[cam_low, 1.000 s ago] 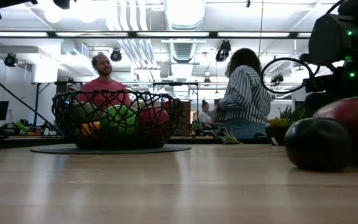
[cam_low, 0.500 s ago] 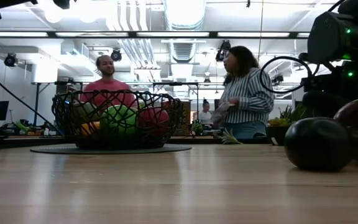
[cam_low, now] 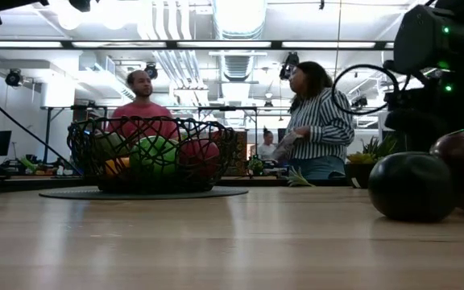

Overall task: Build produce basket
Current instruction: Put the red grapes into the basket

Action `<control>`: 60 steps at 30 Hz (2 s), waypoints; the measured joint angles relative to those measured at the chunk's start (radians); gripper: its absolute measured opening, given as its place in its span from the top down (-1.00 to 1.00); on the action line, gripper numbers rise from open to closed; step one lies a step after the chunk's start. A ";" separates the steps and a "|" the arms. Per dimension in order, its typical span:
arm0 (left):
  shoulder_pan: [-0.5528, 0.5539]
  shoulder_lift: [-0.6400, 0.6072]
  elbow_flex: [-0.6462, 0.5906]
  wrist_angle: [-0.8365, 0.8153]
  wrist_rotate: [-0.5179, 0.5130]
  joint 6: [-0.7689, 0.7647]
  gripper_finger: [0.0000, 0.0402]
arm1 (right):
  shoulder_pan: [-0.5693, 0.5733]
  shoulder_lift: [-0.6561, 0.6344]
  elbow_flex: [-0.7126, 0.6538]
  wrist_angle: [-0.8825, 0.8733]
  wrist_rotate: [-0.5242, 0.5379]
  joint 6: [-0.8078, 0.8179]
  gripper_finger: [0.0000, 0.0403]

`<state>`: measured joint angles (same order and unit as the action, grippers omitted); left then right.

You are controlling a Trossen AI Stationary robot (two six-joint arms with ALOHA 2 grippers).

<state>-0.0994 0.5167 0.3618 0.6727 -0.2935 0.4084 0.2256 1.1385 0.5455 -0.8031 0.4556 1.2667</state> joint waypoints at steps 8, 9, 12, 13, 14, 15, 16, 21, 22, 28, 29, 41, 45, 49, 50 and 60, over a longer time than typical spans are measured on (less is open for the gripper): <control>0.000 0.000 -0.002 0.000 0.000 0.000 -0.61 | 0.000 0.000 0.025 -0.002 0.019 -0.036 0.68; 0.000 0.000 -0.002 0.000 0.000 0.000 -0.61 | 0.000 0.000 0.025 -0.001 0.019 -0.036 0.70; 0.000 0.000 -0.002 0.000 0.000 0.000 -0.61 | 0.000 0.000 0.024 -0.004 0.019 -0.037 0.77; 0.000 0.000 -0.002 0.000 0.000 0.000 -0.61 | 0.000 0.000 0.024 -0.004 0.019 -0.038 0.79; 0.000 0.000 -0.002 0.000 0.000 0.000 -0.61 | 0.000 0.000 0.024 -0.004 0.020 -0.040 0.83; 0.000 0.000 -0.002 0.000 0.000 0.000 -0.61 | -0.002 0.000 0.024 -0.004 0.020 -0.046 0.87; 0.000 0.000 -0.002 0.000 0.000 0.000 -0.61 | -0.002 0.000 0.024 -0.004 0.020 -0.049 0.91; 0.000 0.000 -0.002 0.000 0.000 0.000 -0.61 | -0.002 0.000 0.024 -0.004 0.034 -0.060 0.95; 0.000 0.000 -0.002 0.000 0.000 0.000 -0.61 | -0.002 0.000 0.024 -0.004 0.035 -0.060 0.95; 0.000 0.000 -0.002 0.000 0.000 0.000 -0.61 | -0.002 -0.032 0.029 -0.007 0.048 -0.073 0.95; 0.000 0.000 -0.002 0.000 0.000 0.000 -0.61 | -0.002 -0.043 0.034 -0.006 0.058 -0.077 0.96; 0.000 0.000 -0.004 0.000 0.000 0.000 -0.61 | -0.002 -0.212 0.054 0.028 0.214 -0.208 0.96; 0.000 0.000 -0.008 -0.001 0.000 0.000 -0.61 | -0.004 -0.274 0.054 0.137 0.252 -0.341 0.96; 0.000 0.000 -0.005 -0.001 -0.041 0.030 -0.61 | -0.010 -0.335 0.054 0.326 0.254 -0.522 0.96; 0.000 0.000 -0.003 0.000 -0.058 0.042 -0.61 | -0.010 -0.346 0.054 0.377 0.255 -0.567 0.96; 0.000 0.000 -0.010 0.000 -0.175 0.123 -0.61 | -0.011 -0.313 0.054 0.943 0.236 -1.033 0.96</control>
<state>-0.0994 0.5167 0.3523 0.6724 -0.4687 0.5310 0.2151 0.8253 0.5995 0.1395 0.6918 0.2337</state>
